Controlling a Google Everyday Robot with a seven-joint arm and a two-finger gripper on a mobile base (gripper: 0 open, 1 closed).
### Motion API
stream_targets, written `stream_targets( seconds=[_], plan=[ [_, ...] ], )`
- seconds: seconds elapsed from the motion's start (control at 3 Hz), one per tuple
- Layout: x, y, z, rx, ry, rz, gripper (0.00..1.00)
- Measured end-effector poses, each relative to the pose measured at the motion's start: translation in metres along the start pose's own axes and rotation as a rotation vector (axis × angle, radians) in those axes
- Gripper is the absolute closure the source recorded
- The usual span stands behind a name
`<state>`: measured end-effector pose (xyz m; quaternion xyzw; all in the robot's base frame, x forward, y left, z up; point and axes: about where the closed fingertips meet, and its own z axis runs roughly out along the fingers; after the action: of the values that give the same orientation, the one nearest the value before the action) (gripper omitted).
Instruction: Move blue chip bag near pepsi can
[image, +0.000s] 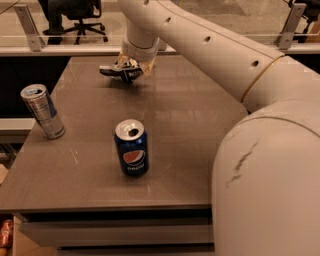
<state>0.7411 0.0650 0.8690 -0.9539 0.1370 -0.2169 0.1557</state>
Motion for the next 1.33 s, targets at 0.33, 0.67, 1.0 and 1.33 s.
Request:
stream_targets(
  seconds=[0.33, 0.67, 1.0, 1.33],
  plan=[
    [0.004, 0.002, 0.001, 0.004, -0.009, -0.006, 0.86],
    [0.01, 0.004, -0.003, 0.007, -0.018, -0.013, 1.0],
    [0.017, 0.006, -0.012, 0.012, -0.023, -0.023, 1.0],
    [0.023, 0.008, -0.028, 0.019, -0.045, -0.048, 1.0]
  ],
)
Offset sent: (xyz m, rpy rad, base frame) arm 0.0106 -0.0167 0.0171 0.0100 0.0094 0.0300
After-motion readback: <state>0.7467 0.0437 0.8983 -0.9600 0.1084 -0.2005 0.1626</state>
